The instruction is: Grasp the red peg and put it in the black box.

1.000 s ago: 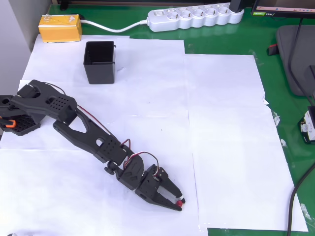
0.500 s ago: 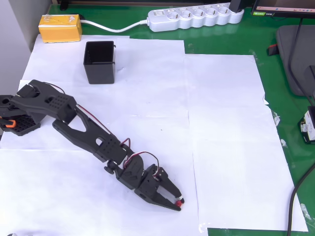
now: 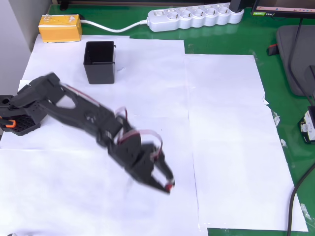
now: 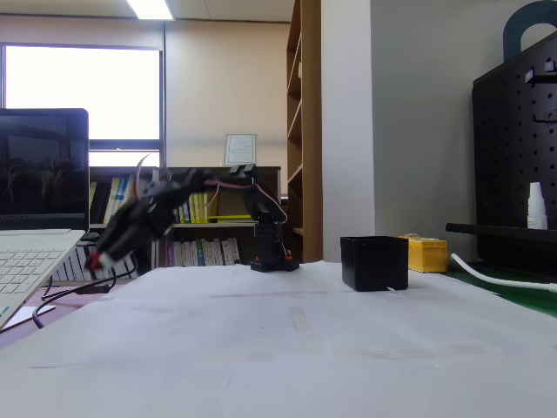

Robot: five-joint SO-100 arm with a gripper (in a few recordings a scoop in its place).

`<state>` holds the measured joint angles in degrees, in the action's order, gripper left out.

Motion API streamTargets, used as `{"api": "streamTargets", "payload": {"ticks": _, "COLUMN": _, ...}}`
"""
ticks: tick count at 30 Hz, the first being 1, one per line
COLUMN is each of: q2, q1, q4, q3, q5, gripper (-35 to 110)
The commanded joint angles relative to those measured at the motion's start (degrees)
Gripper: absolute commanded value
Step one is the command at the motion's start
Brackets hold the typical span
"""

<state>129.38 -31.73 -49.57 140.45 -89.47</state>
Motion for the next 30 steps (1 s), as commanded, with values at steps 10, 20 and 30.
{"api": "streamTargets", "payload": {"ticks": 10, "q2": -30.32, "q1": 14.24, "q4": -36.83, "q3": 7.47, "q5": 7.21, "gripper": 0}}
{"api": "streamTargets", "payload": {"ticks": 20, "q2": -41.13, "q1": 34.45, "q4": -48.25, "q3": 0.35, "q5": 18.54, "gripper": 0}}
{"api": "streamTargets", "payload": {"ticks": 30, "q2": -46.32, "q1": 50.62, "q4": -45.53, "q3": -15.56, "q5": 25.93, "gripper": 0}}
